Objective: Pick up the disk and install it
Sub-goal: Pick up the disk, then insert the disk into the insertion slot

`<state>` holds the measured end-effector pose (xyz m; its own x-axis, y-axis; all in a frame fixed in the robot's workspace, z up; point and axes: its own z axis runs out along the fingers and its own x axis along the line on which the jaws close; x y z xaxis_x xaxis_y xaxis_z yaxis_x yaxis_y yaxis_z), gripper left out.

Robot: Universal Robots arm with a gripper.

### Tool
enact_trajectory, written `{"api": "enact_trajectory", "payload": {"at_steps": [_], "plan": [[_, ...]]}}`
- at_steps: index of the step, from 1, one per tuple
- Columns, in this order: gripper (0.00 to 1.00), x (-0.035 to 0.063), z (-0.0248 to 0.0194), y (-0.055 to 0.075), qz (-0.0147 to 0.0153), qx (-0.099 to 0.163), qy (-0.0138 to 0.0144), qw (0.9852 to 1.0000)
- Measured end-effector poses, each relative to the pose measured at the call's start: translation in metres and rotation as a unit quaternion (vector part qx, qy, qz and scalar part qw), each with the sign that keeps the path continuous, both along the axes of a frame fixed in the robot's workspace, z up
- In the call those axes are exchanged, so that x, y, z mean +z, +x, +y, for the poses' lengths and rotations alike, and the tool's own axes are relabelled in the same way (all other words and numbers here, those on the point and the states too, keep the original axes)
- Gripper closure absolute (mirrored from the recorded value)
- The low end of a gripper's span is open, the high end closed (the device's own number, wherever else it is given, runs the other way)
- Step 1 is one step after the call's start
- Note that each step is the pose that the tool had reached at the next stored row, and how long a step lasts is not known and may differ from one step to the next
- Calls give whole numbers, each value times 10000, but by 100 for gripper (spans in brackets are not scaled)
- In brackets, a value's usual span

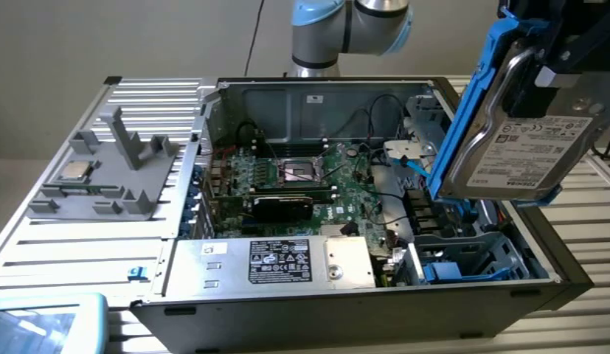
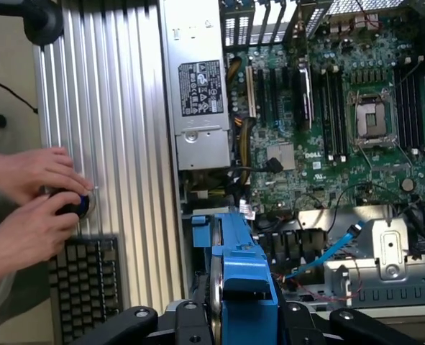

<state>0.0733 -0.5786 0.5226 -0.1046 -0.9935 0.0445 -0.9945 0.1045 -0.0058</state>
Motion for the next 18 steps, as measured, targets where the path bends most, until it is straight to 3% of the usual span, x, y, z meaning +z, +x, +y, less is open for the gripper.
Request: {"api": "enact_trajectory", "payload": {"at_steps": [2, 6, 11, 18], "plan": [[63, 1, -13, 30, -9, 8, -1, 10000], [63, 0, -15, 52, -149, 84, 0, 9999], [63, -3, -78, 83, -148, 114, 1, 9998], [63, -33, -78, 90, -147, 270, 3, 9995]]}}
